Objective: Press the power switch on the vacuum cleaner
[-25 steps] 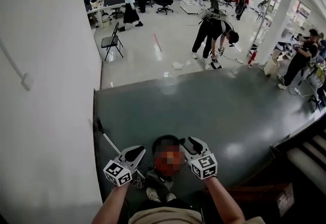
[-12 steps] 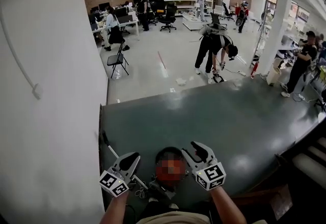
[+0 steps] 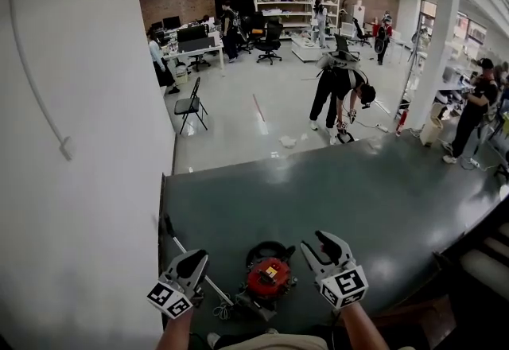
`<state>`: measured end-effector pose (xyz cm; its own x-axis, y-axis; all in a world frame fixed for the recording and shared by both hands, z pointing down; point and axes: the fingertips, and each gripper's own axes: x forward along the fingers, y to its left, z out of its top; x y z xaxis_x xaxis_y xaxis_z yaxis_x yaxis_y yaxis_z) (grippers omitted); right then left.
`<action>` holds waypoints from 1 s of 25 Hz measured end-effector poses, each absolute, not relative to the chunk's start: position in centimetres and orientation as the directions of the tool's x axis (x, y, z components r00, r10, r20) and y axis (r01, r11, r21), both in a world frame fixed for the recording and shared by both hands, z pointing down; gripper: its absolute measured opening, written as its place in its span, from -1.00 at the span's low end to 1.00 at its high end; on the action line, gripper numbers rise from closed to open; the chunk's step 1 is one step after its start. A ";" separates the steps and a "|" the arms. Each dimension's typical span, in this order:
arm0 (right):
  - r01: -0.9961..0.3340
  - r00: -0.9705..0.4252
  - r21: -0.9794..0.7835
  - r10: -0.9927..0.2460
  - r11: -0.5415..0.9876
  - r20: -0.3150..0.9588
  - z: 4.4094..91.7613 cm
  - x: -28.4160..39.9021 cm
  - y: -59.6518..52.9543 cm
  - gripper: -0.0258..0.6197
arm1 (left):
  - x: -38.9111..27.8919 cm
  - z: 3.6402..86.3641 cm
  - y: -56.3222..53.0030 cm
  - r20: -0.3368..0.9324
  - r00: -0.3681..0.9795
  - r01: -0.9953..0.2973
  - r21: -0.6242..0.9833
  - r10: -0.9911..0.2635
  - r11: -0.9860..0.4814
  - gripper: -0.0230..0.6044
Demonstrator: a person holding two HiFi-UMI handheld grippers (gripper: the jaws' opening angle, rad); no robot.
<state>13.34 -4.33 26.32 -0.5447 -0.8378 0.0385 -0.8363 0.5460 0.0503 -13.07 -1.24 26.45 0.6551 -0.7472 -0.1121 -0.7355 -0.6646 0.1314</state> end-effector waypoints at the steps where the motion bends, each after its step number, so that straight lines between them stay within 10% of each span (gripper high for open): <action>1: -0.839 -0.541 0.044 -0.840 0.542 0.036 26.1 13.5 -4.3 -0.35 | -13.7 26.2 -1.3 -0.113 0.650 -0.741 0.125 -0.752 -0.659 -0.85; 25: -0.918 -0.396 -0.007 -0.915 0.396 0.081 32.1 15.9 -4.7 -0.43 | -23.9 31.6 -3.1 -0.044 0.456 -0.884 0.095 -0.889 -0.458 -0.85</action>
